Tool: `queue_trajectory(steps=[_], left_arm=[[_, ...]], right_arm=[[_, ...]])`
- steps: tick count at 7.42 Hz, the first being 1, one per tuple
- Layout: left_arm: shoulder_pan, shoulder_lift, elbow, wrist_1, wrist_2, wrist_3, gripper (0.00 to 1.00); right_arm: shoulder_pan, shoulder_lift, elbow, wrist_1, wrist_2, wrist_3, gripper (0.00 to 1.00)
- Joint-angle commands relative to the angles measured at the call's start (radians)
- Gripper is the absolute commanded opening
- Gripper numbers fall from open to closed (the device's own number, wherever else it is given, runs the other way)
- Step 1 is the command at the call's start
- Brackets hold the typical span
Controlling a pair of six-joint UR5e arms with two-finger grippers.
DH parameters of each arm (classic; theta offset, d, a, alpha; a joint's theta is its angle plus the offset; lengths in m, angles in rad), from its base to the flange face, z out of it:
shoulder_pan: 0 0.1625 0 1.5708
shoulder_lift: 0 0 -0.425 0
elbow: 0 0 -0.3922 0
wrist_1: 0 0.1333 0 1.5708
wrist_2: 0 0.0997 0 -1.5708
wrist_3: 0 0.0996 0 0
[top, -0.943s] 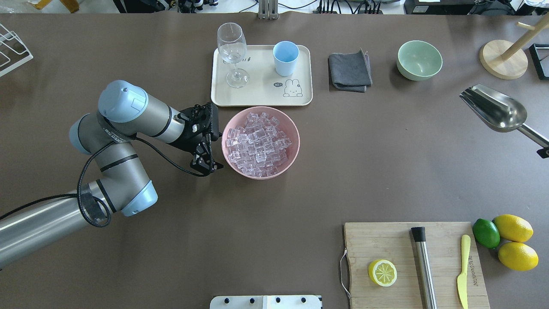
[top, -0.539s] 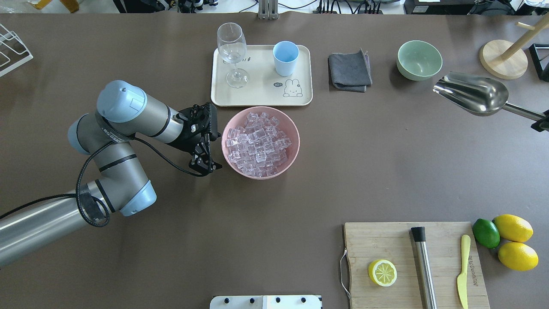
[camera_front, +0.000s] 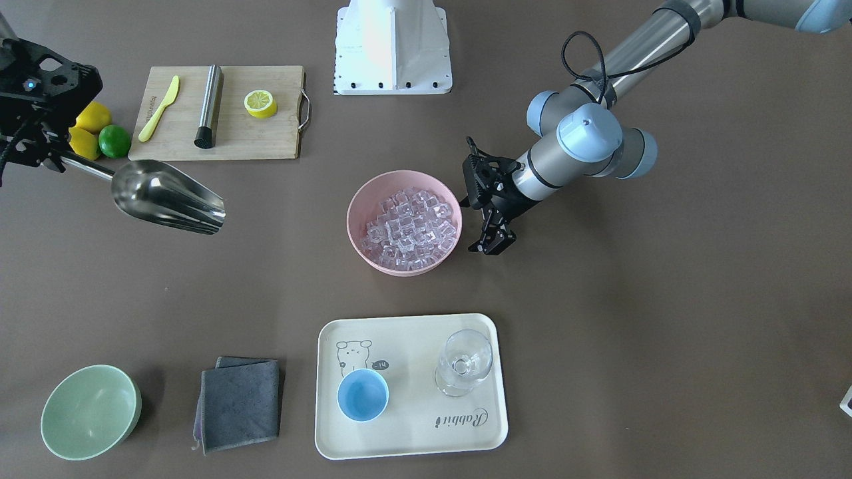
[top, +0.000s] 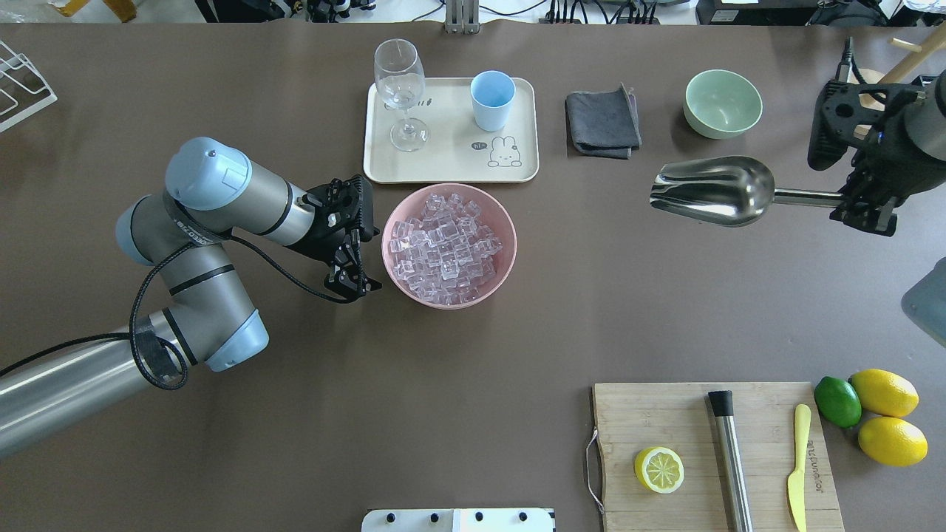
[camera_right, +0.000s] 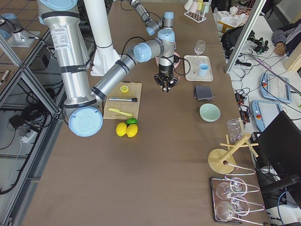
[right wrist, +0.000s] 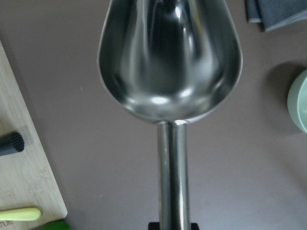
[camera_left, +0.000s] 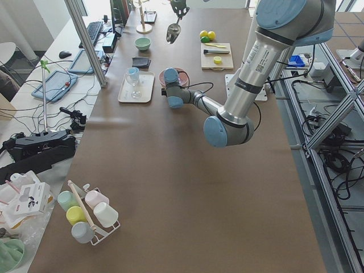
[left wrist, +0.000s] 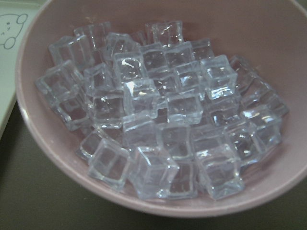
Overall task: Put ice in cup with scoop
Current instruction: 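Lift the metal scoop with the right gripper and carry it toward the bowl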
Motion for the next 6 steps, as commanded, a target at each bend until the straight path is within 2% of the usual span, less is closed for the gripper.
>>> queue_trajectory(steps=[1, 3, 6], left_arm=[[0.0, -0.001, 0.0, 0.001, 0.0, -0.002, 0.99], [-0.002, -0.001, 0.0, 0.001, 0.0, -0.001, 0.99], [-0.002, -0.001, -0.002, 0.001, 0.0, -0.002, 0.99]], right_arm=[[-0.098, 0.068, -0.009, -0.02, -0.035, 0.011, 0.0], [-0.144, 0.148, -0.017, -0.107, -0.054, 0.013, 0.0], [-0.161, 0.184, -0.049, -0.118, -0.072, 0.013, 0.0]])
